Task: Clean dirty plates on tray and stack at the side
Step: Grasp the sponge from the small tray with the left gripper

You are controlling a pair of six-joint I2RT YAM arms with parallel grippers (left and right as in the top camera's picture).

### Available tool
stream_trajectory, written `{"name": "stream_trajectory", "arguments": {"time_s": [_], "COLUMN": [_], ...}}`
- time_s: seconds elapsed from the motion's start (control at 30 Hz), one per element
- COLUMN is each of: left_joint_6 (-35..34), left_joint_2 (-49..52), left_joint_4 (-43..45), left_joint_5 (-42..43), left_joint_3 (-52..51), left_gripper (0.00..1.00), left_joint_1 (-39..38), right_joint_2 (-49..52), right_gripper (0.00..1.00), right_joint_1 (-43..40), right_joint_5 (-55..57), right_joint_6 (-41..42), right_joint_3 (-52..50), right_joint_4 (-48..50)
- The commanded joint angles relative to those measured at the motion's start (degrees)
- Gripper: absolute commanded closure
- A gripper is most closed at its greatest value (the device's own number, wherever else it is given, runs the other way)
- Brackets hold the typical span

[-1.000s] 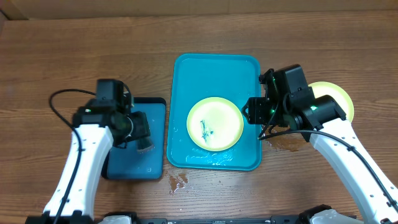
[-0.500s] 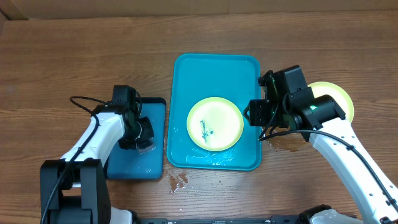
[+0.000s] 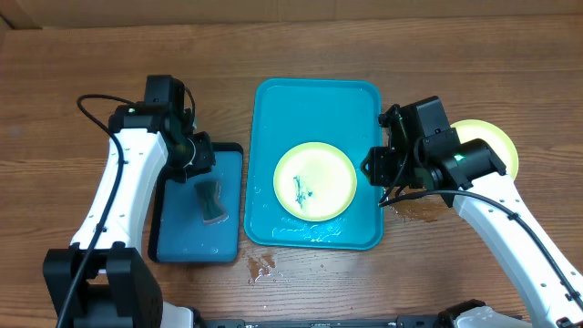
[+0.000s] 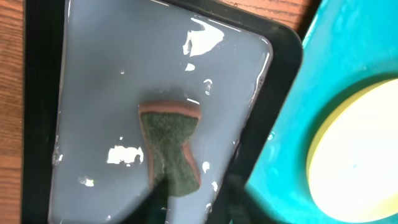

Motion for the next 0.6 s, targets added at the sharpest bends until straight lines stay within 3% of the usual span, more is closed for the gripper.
{"name": "stream_trajectory", "arguments": {"time_s": [0.0, 0.03, 0.17, 0.57], "left_joint_6": [1.2, 1.1, 1.1, -0.8], "left_joint_2": [0.4, 0.5, 1.0, 1.2], "left_joint_4": [2.1, 4.8, 11.1, 20.3], "left_joint_5": [-0.6, -0.8, -0.9, -0.8], "left_joint_3": [-4.9, -8.3, -14.5, -22.6], "left_gripper": [0.45, 0.41, 0.44, 0.73], "left_joint_1": [-1.0, -1.6, -1.6, -1.6], "right_joint_2": [0.0, 0.0, 0.0, 0.4], "right_gripper": [0.60, 0.59, 0.58, 0.56], "right_joint_1": [-0.2, -0.2, -0.2, -0.2], "right_joint_5": [0.4, 0.4, 0.4, 5.1], "right_joint_6": [-0.2, -0.2, -0.1, 7.7], "right_joint_3": [0.6, 0.6, 0.6, 0.3], "right_joint_4": [-0.1, -0.3, -0.5, -0.1]}}
